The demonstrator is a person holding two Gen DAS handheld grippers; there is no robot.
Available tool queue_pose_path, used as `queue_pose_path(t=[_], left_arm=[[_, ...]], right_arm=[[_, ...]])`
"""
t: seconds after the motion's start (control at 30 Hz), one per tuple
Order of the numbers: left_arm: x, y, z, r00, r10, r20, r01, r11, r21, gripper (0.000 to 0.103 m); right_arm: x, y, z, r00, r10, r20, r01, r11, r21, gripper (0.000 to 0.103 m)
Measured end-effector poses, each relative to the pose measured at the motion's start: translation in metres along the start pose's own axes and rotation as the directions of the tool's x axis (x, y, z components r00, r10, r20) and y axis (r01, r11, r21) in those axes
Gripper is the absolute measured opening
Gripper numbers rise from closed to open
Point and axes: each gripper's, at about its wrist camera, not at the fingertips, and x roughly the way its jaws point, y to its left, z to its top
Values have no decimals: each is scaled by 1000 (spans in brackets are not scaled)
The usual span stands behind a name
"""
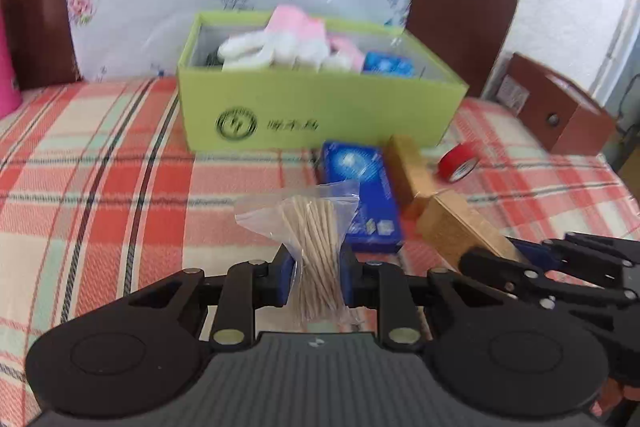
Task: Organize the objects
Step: 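Carry both items into the lime-green box and open both tools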
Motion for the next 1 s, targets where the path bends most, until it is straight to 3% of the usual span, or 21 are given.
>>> queue_pose_path(t=[0.2,0.37,0.63,0.87,0.9,0.93,1.0], left_arm=[[-24,-15,43,990,-73,118,68,997,44,24],[-22,-14,84,978,-63,199,58,998,28,24],[13,8,138,977,-32,209,39,999,-28,24],[54,35,163,984,-2,179,14,998,-68,24],[60,37,164,983,18,181,-5,997,-71,31],[67,39,162,983,44,179,-31,997,-74,51],[74,45,155,979,101,176,-85,992,-98,85]], right_arm=[[-9,-9,46,994,0,112,1,1000,-11,23],[3,-15,90,982,-22,189,25,1000,-15,23],[62,-26,143,970,-46,240,45,999,8,23],[123,-34,157,966,-62,252,71,997,-24,24],[132,-34,157,968,-63,242,75,996,-42,36],[140,-34,154,972,-77,220,92,994,-58,50],[148,-33,143,974,-100,204,121,989,-90,54]])
